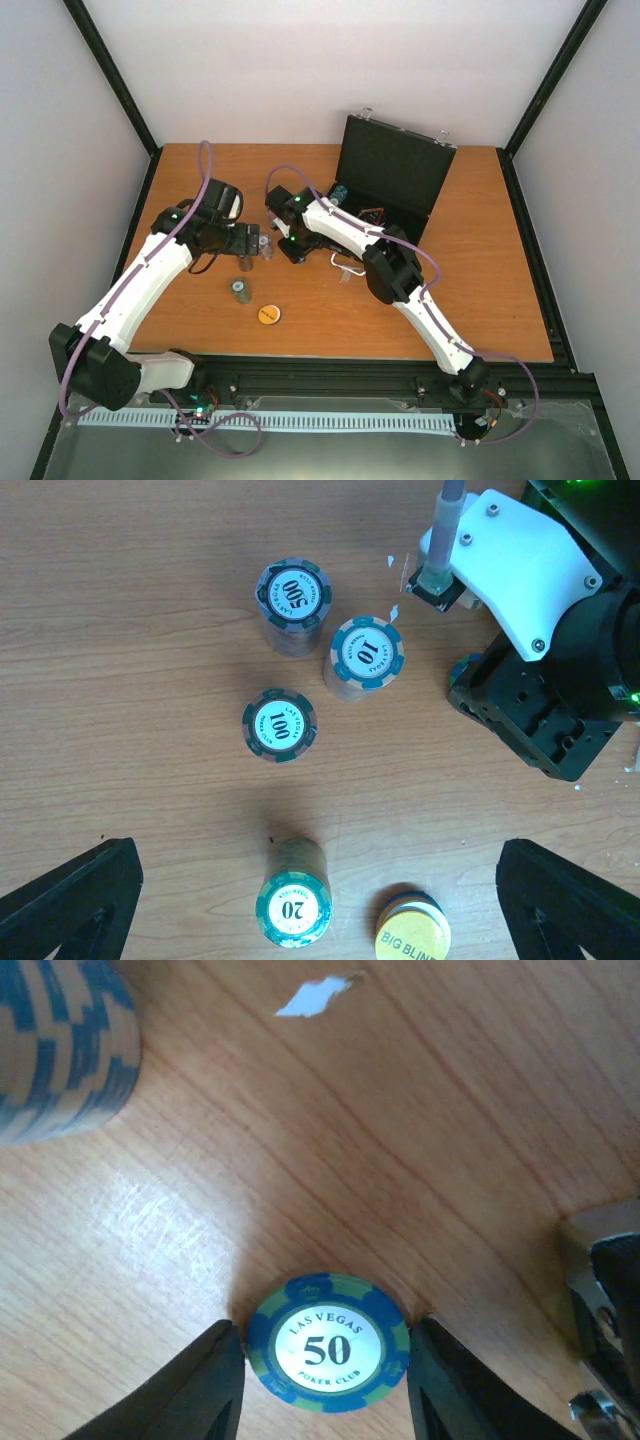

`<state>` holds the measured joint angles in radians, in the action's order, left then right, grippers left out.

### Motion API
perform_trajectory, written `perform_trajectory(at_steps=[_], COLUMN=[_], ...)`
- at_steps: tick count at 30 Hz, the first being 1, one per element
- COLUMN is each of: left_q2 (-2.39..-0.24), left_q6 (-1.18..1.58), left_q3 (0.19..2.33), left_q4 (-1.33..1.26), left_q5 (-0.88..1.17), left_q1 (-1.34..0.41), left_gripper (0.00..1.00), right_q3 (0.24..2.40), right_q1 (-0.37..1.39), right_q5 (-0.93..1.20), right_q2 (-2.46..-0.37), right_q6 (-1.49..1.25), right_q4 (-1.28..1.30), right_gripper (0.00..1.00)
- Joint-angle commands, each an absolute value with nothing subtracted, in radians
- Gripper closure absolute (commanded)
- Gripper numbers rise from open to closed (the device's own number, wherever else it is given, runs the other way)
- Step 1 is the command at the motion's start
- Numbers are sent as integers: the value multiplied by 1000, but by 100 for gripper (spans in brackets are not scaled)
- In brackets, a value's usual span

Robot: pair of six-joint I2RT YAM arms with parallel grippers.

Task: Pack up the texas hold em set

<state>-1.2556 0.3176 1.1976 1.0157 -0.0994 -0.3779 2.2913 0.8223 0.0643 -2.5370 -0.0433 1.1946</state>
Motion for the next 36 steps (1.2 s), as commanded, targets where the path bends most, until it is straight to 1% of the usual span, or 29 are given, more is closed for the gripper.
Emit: perform_trajectory(at_steps=[1,6,15,18,22,28,32,36], left_q2=[-1249,-1250,-1250,-1252,-1250,-1246,-1241,-1237], left_q6=[311,311,304,304,302,309,318,320], left_q3=[1198,1197,1203,1201,1200,1190,1179,1177], left_q4=[1000,997,997,997,997,990,984,982], left_q5=[-95,-92,-98,-98,-98,-94,-85,-84], left_q1=[-376,-376,-376,-376,-375,-376,-376,-376], left_gripper=[0,0,0,0,0,0,0,0], right_q3=[2244,2224,2255,2251,2164,1971,1909,1902], right_q1=[828,828,828,828,831,850,866,868], right_q5=[101,88,66,71,94,126,137,99], right_q2=[-2583,-2566,-2510,-2494,-2446,-2349,-2301,-2245], right_q6=[-50,-49,-49,-43,-49,-80,-88,-94], right_q4=[1224,1225,1228,1249,1250,1159,1090,1012], right_gripper=[58,64,64,67,71,72,74,74])
